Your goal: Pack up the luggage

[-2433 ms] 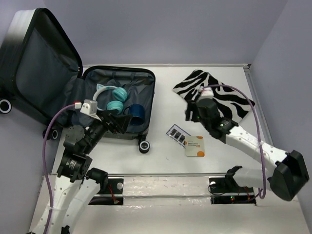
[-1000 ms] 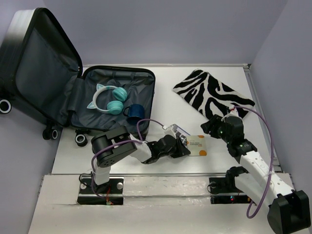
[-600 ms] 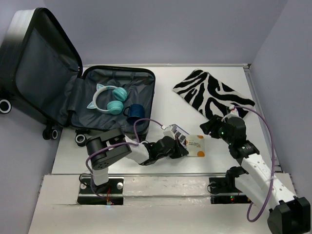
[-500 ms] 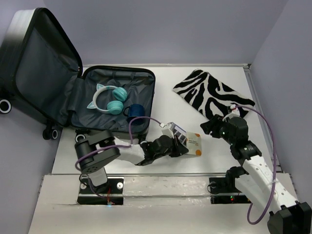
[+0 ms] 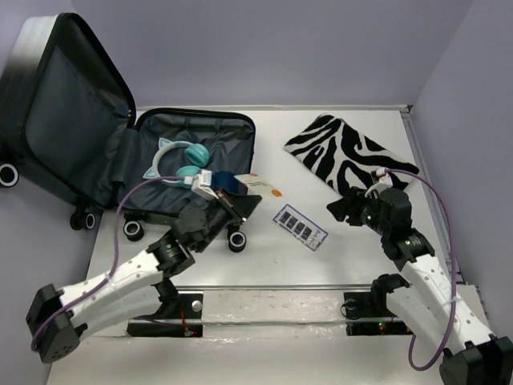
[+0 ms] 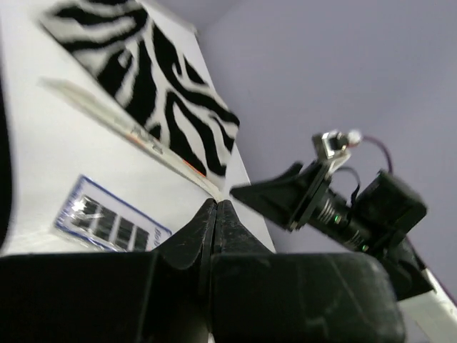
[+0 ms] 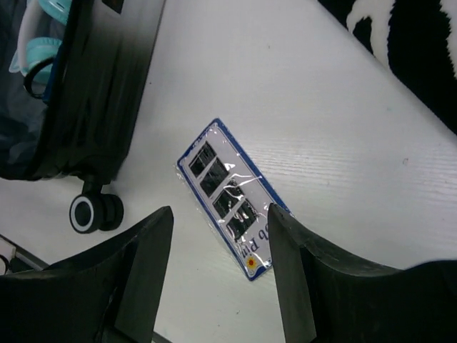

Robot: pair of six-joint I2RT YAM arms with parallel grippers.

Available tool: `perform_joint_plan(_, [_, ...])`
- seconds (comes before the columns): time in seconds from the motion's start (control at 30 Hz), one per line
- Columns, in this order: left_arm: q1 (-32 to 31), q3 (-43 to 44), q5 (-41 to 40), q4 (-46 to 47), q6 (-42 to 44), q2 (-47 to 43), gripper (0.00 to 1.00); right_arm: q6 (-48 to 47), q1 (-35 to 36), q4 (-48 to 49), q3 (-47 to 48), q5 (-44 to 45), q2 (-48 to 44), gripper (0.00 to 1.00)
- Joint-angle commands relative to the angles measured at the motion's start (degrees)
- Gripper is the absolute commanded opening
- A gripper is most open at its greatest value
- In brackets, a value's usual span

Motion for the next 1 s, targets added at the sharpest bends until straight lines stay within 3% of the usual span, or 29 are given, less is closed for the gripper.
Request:
perform_joint_plan(0.0, [4.4,4.0,-10.3,-17.0,7.4,-11.7,0.06,-0.2,-0.2,1.3,-0.8,-4.4,2.2,0.61])
perform_joint_plan(0.2, [7.7,10.8,-23.3,-27.7,12.5,-21.1,0.06,2.5,0.9,2.3,-4.8,-6.1,5.2,0.63])
perform_joint_plan(0.37, [8.2,7.0,-35.1,-23.3,10.4,-21.7,0.06,9.4,3.2,6.5,-12.0,-6.5,4.7,0.65])
perform_joint_plan(0.63, [14.9,5.7,-33.3,-17.3,10.9,-15.2,0.08,20.4,10.6,12.2,-19.1,-1.6,3.5,0.67])
perform_joint_plan(0.67, [15.8,5.6,-32.7,-17.5,10.6,-15.1,0.2,21.2,11.3,13.1,-19.8,-1.2,3.9,0.67])
perform_joint_plan(0.7, [16.7,5.1,-30.8,-17.0,10.4,-14.8,0.4,22.2,12.0,13.5,-20.4,-0.6,4.3,0.67])
perform_joint_plan(0.73, [18.6,4.8,-29.3,-16.2,11.4,-14.4,0.65,23.0,12.9,13.6,-21.4,0.3,4.6,0.67])
perform_joint_plan(0.77, [19.6,4.5,-27.7,-15.7,11.5,-13.9,0.99,24.6,14.3,16.0,-22.0,1.1,5.0,0.67])
perform_joint_plan(0.97, [21.9,8.5,-16.3,-17.7,12.0,-8.9,0.99,27.8,14.9,21.1,-23.0,5.1,9.4,0.66])
